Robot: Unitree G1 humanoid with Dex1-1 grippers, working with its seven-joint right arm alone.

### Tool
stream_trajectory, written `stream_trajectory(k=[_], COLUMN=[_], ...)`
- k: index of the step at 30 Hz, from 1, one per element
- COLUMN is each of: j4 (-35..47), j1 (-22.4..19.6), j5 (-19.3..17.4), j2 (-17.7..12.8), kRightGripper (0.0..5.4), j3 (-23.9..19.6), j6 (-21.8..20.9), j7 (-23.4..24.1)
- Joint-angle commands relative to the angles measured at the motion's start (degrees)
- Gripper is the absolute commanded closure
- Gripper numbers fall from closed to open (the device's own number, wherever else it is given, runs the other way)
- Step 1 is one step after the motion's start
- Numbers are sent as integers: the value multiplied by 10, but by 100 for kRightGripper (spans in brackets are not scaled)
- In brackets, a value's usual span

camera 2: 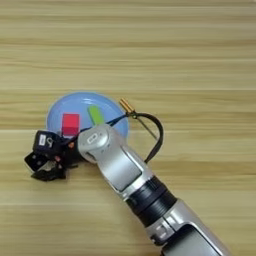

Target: Move the objects on the table

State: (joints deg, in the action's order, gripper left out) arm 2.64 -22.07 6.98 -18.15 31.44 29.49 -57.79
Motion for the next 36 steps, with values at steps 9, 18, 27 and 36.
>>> stream_trajectory(k=[9,18,27,36], j4=[59,-56,-254,-394], j1=[-69,-114,-168,-217], j5=[-101,-103,-61,-44], j2=[-4,-11,2,9], kRightGripper=[223,223,223,223], j3=[-173,-247,-255,-260], j6=[-7,-46,-130,-178], j7=[43,109,201,249])
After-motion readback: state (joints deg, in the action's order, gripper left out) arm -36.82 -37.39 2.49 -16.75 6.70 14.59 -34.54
